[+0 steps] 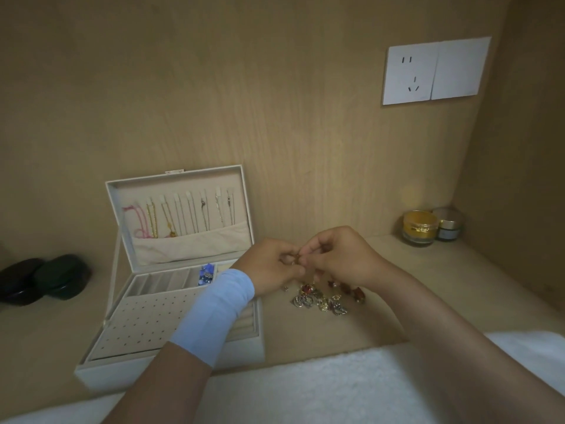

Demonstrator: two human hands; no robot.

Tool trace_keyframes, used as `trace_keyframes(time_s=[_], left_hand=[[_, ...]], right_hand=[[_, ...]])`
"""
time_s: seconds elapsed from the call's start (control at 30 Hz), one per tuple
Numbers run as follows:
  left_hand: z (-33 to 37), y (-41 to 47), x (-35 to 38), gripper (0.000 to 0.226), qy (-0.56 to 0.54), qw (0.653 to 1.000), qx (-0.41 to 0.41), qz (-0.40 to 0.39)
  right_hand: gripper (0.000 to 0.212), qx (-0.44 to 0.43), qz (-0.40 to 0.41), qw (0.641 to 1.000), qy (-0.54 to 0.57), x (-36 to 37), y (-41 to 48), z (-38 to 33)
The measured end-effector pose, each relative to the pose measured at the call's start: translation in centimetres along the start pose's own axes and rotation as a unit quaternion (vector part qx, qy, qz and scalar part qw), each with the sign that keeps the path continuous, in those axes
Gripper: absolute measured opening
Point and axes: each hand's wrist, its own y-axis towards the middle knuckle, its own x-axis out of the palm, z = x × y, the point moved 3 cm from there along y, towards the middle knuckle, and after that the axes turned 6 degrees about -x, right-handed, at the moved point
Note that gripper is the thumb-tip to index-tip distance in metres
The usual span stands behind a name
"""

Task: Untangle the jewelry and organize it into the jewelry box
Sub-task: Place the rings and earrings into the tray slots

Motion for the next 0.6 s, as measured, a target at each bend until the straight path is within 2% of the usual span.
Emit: trace_keyframes(time_s=[0.07, 0.13, 0.17, 0.23, 0.3, 0.43, 0.6], left_hand=[[-0.6, -0.4, -0.6, 0.021, 0.003, 0.999, -0.011, 0.031], [-1.2, -1.0, -1.2, 0.019, 0.007, 0.997, -0.015, 0.071], [-1.3, -1.3, -1.4, 0.02, -0.001, 0.996, -0.014, 0.085], [-1.3, -1.8, -1.7, 0.022, -0.015, 0.994, -0.005, 0.107], [-1.5, -2.3, -2.0, 0.02, -0.033, 0.993, -0.001, 0.115], [-1.9, -3.2, -2.7, 0.012, -0.056, 0.991, 0.015, 0.12], [-3.2, -4.0, -4.1, 0.009, -0.058, 0.988, 0.024, 0.139]], right_hand=[[0.004, -0.003, -0.017, 1.0, -0.022, 0.1, -0.4, -0.3], [0.009, -0.022, -0.05, 0.99, -0.13, 0.2, -0.7, -0.4], [0.008, -0.022, -0.081, 0.974, -0.209, 0.4, -0.9, -0.3], [0.019, -0.006, -0.125, 0.928, -0.351, 1.0, -1.3, -0.1], [0.026, -0.007, -0.123, 0.896, -0.426, 1.6, -1.4, 0.0], [0.012, 0.001, -0.121, 0.896, -0.427, 1.8, -1.2, 0.2], [0.009, 0.006, -0.095, 0.925, -0.368, 0.6, -1.0, 0.2]])
